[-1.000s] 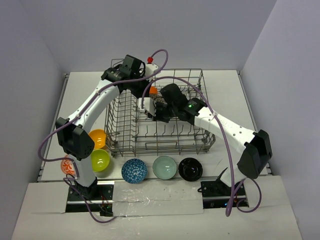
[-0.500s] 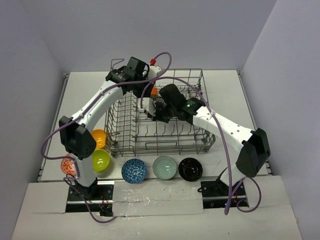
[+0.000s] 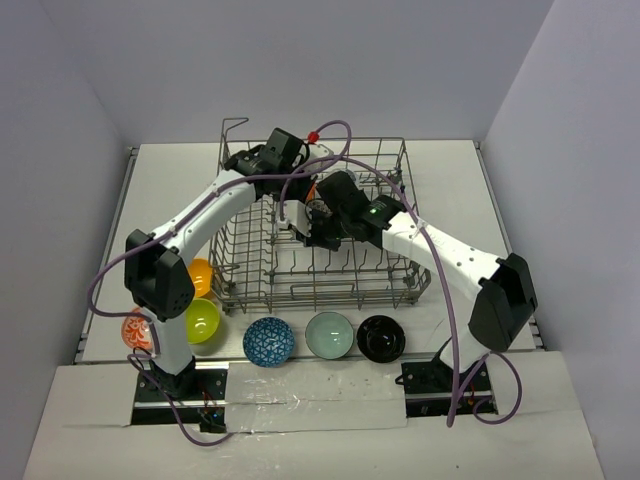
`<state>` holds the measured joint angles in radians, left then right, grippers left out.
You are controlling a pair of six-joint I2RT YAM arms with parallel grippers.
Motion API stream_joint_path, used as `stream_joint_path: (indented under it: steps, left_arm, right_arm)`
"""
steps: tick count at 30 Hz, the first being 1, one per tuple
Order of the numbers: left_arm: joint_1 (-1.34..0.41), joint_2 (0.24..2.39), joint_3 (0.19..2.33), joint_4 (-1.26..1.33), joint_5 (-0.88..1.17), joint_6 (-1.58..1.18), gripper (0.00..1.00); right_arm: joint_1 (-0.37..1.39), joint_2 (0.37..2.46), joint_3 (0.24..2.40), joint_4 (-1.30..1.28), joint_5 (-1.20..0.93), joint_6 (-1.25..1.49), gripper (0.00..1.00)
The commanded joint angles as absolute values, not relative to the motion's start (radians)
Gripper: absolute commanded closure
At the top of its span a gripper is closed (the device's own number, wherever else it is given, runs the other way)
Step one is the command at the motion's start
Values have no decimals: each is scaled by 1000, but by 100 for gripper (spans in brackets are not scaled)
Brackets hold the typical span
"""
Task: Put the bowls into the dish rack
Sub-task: Pass from the left arm to the right
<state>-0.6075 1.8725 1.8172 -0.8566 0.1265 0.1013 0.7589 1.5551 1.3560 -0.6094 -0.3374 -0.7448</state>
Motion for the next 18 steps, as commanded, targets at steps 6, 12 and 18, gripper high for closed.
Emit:
stream_joint_path:
  steps: [6, 12, 18]
  left_arm:
    - [-627, 1793, 1781, -811, 107, 61, 75]
    - [-637, 1828, 1862, -838, 113, 57, 70]
    - [-652, 1835, 1882, -844, 124, 58, 62]
  right_arm:
    - [753, 1600, 1399, -618, -342, -713, 100]
    - [753, 1611, 1404, -629, -347, -713, 100]
    - [753, 1611, 1390, -626, -334, -719, 100]
